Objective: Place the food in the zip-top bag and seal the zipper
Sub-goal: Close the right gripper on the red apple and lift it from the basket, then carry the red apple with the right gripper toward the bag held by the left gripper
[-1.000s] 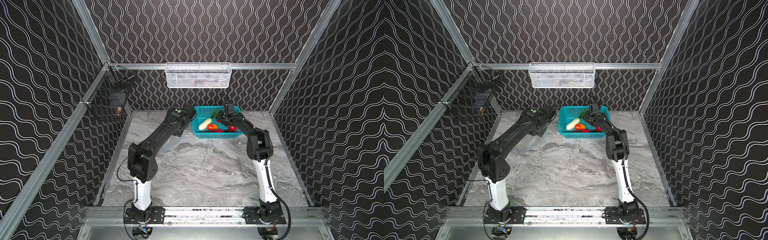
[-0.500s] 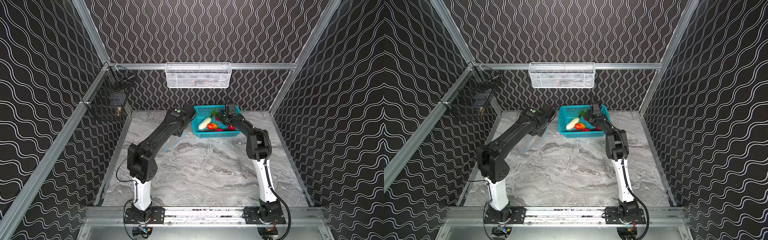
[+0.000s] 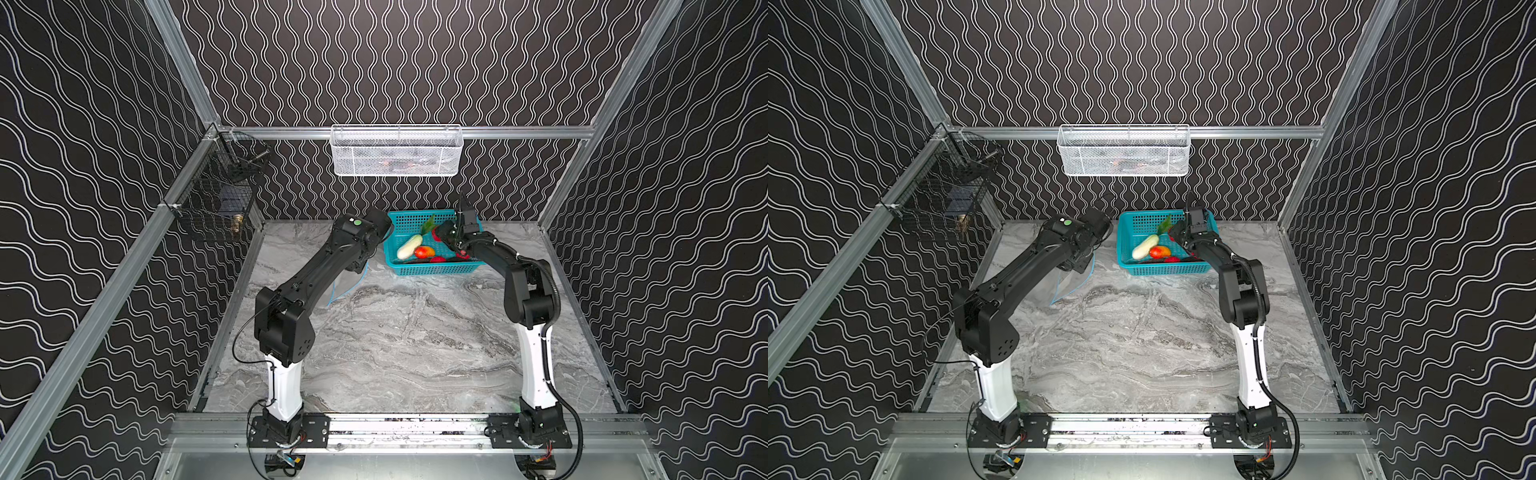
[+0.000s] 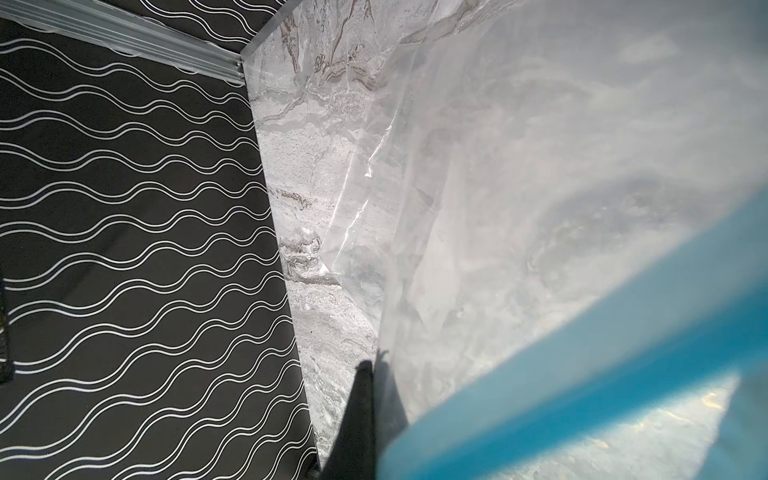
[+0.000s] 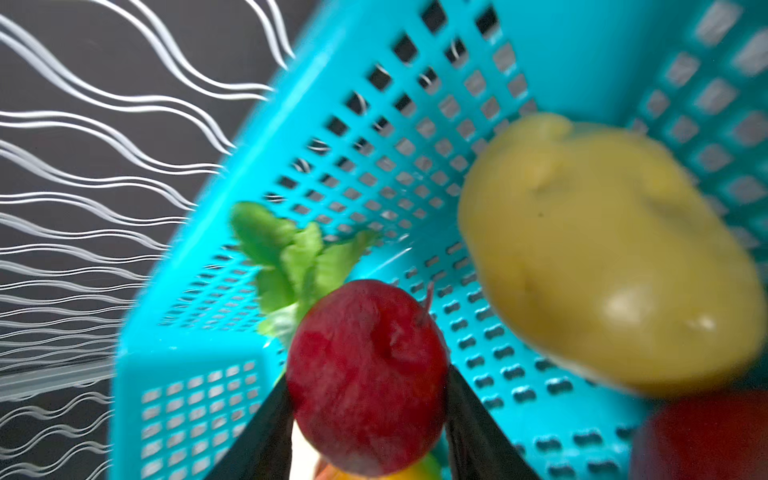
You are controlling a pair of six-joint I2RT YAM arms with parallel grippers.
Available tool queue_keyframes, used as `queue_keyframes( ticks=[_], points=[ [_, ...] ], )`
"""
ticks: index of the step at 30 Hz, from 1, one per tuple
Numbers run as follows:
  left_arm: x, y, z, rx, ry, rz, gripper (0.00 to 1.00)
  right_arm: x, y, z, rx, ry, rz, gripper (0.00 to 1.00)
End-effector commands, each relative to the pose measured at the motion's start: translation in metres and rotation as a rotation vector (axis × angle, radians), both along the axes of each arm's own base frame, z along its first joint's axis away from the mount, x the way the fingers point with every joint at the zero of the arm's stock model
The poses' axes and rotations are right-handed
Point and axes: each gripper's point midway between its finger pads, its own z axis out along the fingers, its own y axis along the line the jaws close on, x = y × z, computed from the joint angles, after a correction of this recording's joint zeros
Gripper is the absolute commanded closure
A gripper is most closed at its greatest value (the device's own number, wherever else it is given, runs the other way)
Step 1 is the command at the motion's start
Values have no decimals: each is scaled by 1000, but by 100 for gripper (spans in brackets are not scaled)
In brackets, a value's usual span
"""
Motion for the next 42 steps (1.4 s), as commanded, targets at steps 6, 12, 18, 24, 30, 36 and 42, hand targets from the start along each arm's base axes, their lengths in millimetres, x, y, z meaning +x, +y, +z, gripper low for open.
queue_keyframes(
  ticks=[6,12,18,24,30,36,42],
  points=[
    [-2,2,7,-4,-22,5,100,-19,2,17,58,-45,21,57],
    [-2,0,4,-8,-11,4,100,-43,-2,9,65,-6,17,60],
    [-1,0,3,-5,-11,6,100,-62,-4,13,59,2,43,62],
    [1,0,2,4,-7,7,100,-84,-8,16,37,4,60,63],
    [1,-2,1,9,-5,3,100,-109,-10,16,12,25,91,64],
    [0,-4,1,15,-2,-5,100,-137,-9,24,20,16,109,64],
    [-3,-15,1,6,0,-36,100,-146,-3,44,74,-20,124,64]
  ],
)
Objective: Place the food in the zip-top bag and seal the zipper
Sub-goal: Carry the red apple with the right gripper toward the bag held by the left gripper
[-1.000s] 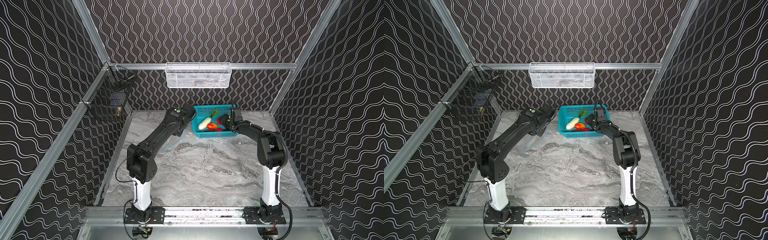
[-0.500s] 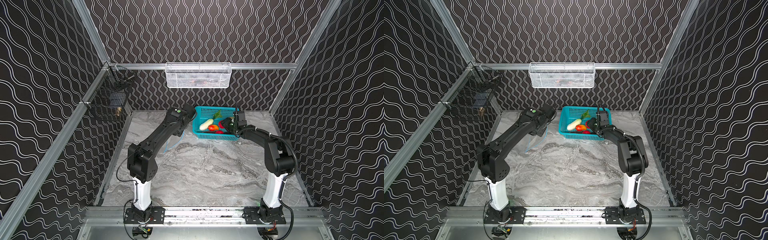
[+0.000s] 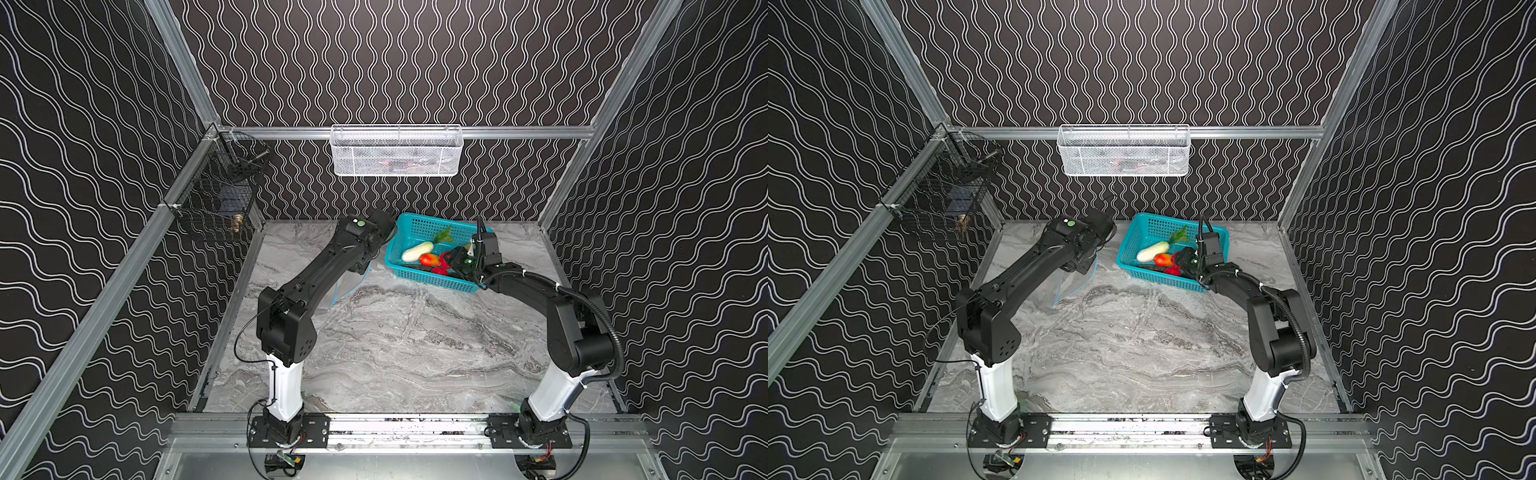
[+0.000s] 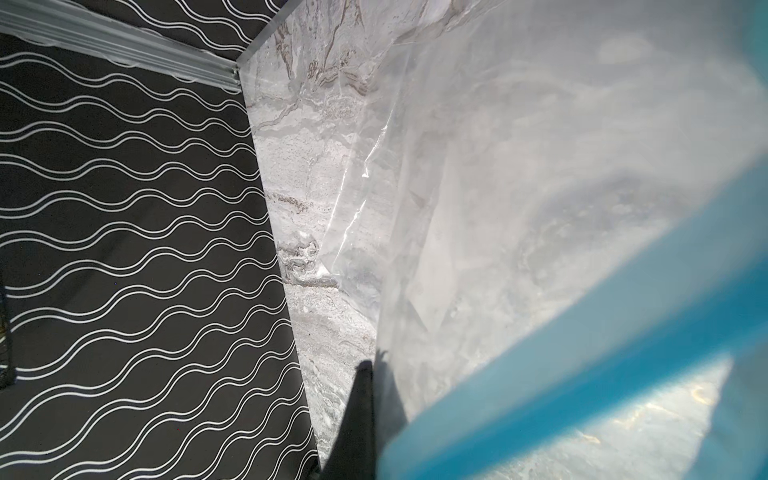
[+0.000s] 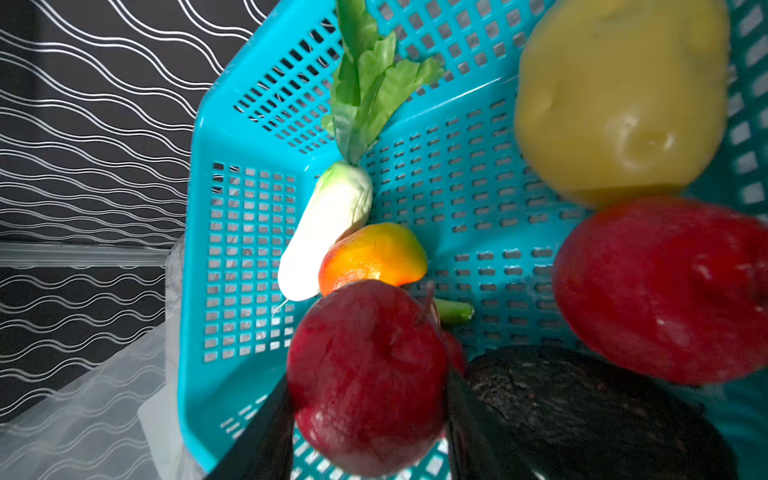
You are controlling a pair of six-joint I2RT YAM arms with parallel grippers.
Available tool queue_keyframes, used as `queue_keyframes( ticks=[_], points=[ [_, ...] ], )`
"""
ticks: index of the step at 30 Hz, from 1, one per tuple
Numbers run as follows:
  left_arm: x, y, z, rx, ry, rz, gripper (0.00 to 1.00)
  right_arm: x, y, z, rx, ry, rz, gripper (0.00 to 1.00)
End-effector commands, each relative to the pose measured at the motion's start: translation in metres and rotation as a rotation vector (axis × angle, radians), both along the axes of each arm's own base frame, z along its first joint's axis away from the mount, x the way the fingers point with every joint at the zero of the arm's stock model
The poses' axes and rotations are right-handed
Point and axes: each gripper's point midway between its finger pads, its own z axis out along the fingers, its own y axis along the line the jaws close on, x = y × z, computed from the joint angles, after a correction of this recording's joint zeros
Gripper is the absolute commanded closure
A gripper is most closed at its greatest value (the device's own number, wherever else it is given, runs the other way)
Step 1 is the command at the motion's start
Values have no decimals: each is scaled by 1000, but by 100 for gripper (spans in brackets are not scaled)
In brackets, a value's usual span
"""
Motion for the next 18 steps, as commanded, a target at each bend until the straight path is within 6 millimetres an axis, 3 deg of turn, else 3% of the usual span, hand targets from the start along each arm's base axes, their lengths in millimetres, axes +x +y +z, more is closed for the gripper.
queue_keyframes(
  ticks=[1,13,18],
  points=[
    [-1,-3,1,-1,3,-7,100,0,8,23,52,-60,13,64],
    [-2,-11,-6,-44,38,-13,100,-16,27,63,120,-154,52,64],
    [-2,-15,-10,-64,56,-18,100,-28,49,81,188,-188,111,65]
  ],
)
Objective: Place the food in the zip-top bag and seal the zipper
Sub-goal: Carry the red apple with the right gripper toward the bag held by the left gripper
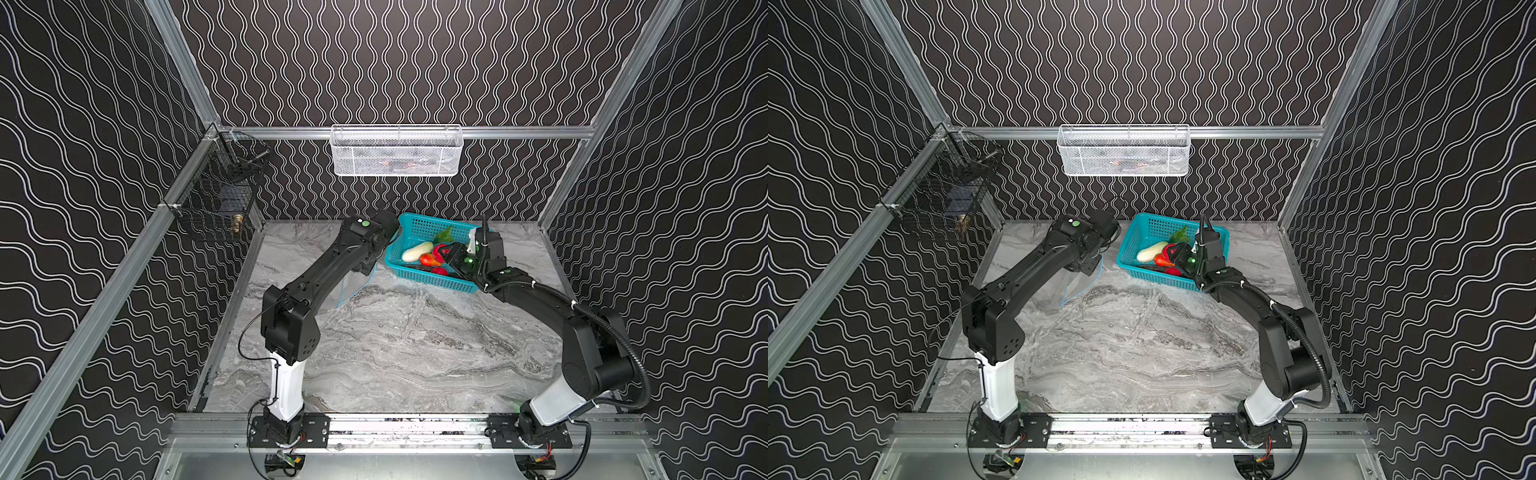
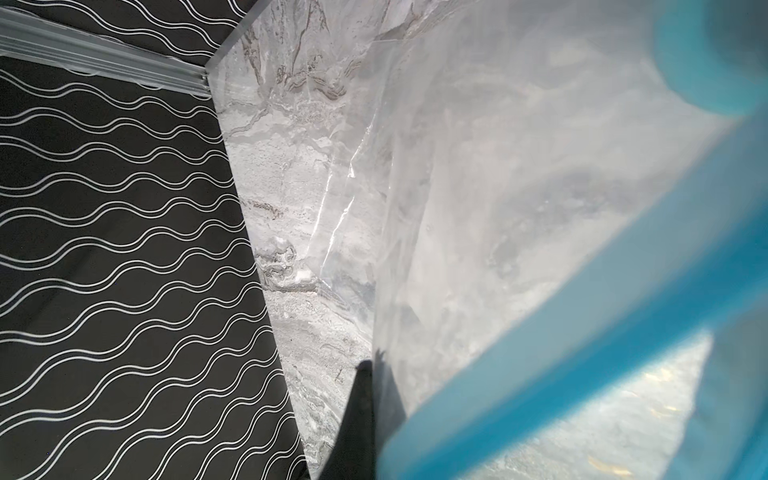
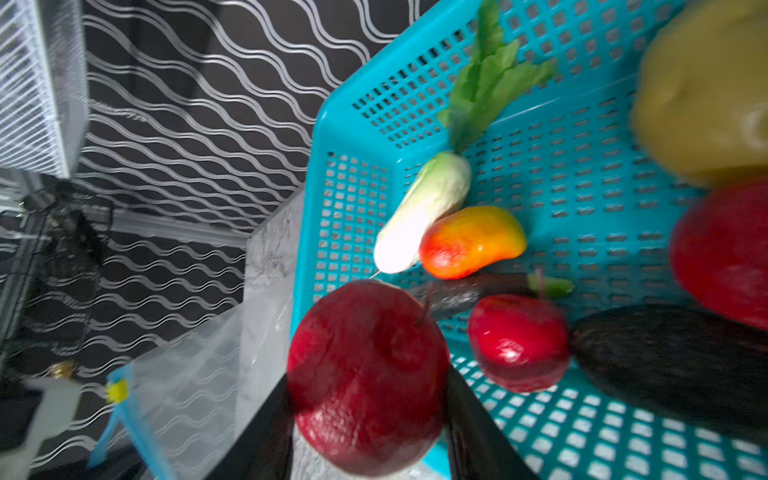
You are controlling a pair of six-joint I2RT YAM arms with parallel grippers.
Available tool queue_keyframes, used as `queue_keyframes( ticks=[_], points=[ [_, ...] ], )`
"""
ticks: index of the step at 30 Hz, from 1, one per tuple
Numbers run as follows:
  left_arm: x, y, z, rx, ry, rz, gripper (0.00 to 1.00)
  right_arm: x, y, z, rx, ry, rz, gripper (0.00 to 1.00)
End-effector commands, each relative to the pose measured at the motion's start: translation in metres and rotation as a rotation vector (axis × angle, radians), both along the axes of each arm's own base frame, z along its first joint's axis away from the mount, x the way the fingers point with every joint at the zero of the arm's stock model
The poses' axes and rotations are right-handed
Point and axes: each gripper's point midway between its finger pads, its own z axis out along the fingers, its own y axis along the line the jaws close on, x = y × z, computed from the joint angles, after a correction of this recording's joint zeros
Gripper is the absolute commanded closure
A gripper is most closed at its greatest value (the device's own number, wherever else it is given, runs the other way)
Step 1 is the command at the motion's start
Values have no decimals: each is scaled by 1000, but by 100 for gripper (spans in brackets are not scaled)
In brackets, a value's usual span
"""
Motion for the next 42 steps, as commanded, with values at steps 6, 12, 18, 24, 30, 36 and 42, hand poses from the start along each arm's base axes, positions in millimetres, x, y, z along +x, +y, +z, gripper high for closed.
queue_keyframes(
  ticks=[6,12,18,24,30,36,42],
  points=[
    [0,-3,-1,-24,14,3,100,-23,51,46,176,-124,134,65],
    [-1,-5,-2,-32,23,-3,100,-42,94,60,218,-165,233,66],
    [-3,-5,-8,-30,40,-5,100,-51,126,66,296,-176,304,68],
    [-4,-7,-7,-42,41,-9,100,-60,140,70,316,-187,334,68],
    [-4,-6,-7,-68,56,-5,100,-67,150,75,330,-186,357,68],
    [-3,3,-11,-115,81,29,100,-76,163,71,367,-163,390,69],
    [-4,8,-10,-163,92,42,100,-81,171,71,386,-155,411,69]
  ],
)
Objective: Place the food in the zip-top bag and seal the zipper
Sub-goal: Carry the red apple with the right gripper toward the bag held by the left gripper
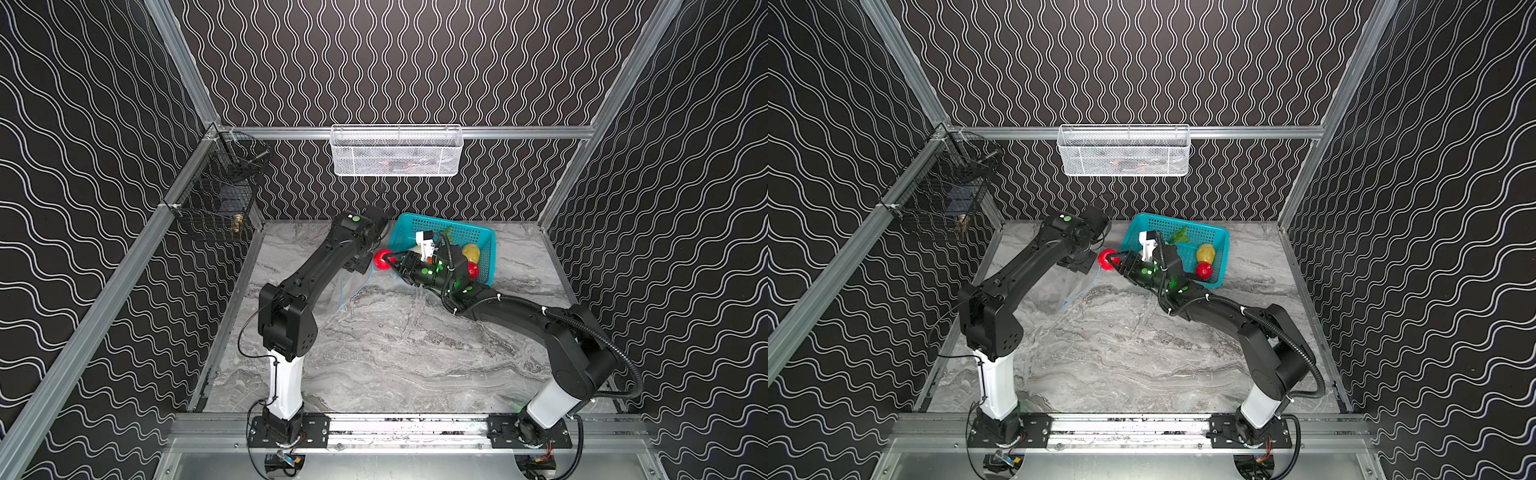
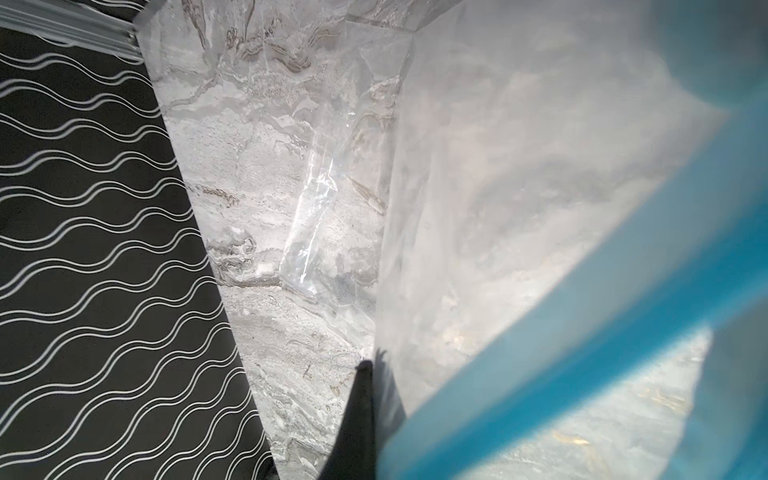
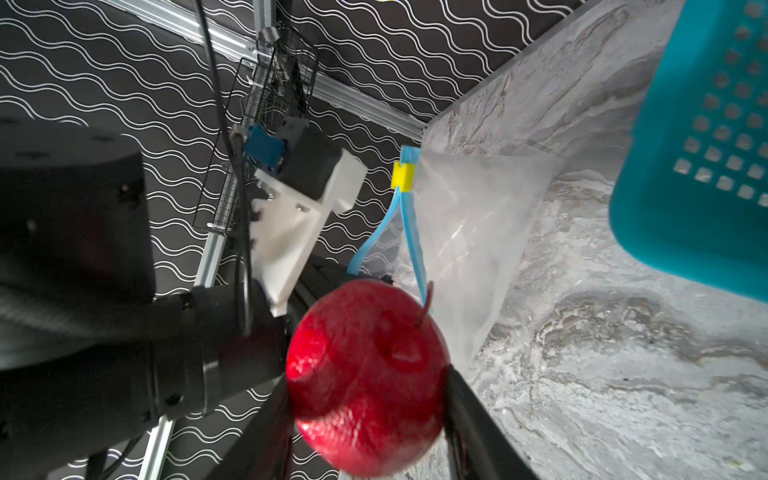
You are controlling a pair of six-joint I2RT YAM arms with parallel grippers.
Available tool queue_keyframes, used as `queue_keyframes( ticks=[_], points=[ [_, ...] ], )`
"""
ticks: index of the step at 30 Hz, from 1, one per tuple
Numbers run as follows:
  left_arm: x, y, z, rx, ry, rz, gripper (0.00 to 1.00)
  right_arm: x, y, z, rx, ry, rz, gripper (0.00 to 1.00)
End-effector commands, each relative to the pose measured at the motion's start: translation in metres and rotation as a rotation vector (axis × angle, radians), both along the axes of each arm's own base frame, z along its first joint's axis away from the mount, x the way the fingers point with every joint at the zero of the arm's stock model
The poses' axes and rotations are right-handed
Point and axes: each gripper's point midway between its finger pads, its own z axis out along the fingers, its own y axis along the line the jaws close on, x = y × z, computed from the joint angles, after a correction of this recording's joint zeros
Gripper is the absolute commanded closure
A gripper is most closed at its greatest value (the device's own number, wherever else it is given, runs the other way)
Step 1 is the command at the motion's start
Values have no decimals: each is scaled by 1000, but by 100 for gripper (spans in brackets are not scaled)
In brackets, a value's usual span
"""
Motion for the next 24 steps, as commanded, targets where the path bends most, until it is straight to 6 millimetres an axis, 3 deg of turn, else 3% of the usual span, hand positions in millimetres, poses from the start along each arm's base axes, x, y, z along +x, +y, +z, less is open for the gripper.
queue_keyframes(
  ticks=[1,24],
  points=[
    [-5,-2,2,-37,13,-3,100,-3,7,16,54,-27,20,69],
    [-14,-15,5,-212,81,-44,100,-22,49,18,110,-66,122,70]
  ],
)
